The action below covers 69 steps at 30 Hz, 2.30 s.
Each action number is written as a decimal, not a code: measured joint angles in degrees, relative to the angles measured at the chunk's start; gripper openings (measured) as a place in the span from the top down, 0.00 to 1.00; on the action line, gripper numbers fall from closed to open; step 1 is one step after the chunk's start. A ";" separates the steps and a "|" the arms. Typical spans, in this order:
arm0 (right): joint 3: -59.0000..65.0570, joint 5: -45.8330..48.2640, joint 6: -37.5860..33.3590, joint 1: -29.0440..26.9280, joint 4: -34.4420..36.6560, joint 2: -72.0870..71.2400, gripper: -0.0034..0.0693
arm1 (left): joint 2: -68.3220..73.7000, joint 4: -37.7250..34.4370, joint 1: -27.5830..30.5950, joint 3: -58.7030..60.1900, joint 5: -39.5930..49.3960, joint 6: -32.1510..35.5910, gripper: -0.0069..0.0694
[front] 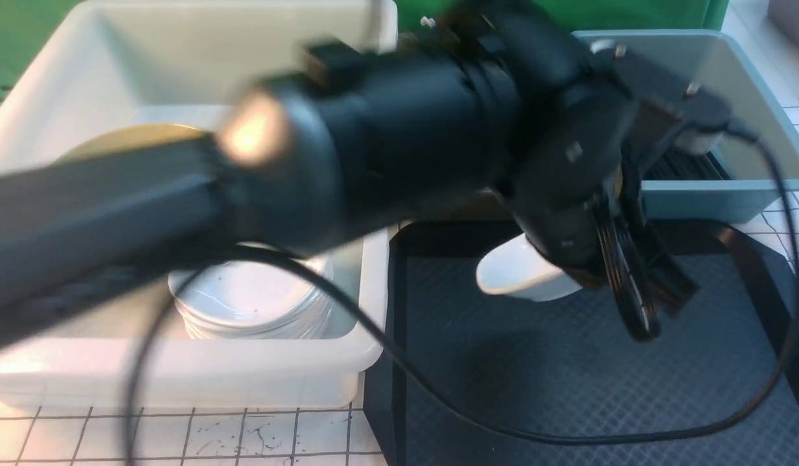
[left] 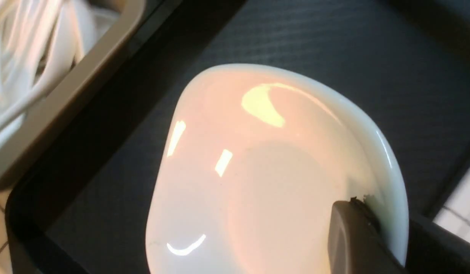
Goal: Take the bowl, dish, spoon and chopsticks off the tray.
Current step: Use the left arm to put the plate into the large storage box on the left
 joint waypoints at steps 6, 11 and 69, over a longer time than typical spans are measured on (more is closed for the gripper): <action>0.00 -0.18 0.13 0.00 0.95 3.51 0.89 | -8.09 -0.78 0.00 0.00 6.06 4.53 0.89; 0.00 -1.60 -4.10 0.00 6.56 7.60 0.89 | -15.46 -0.23 3.48 0.00 11.23 7.39 0.89; 4.71 -0.07 -5.26 0.00 11.09 9.37 0.88 | -66.67 -39.46 29.69 62.05 -21.04 13.66 0.90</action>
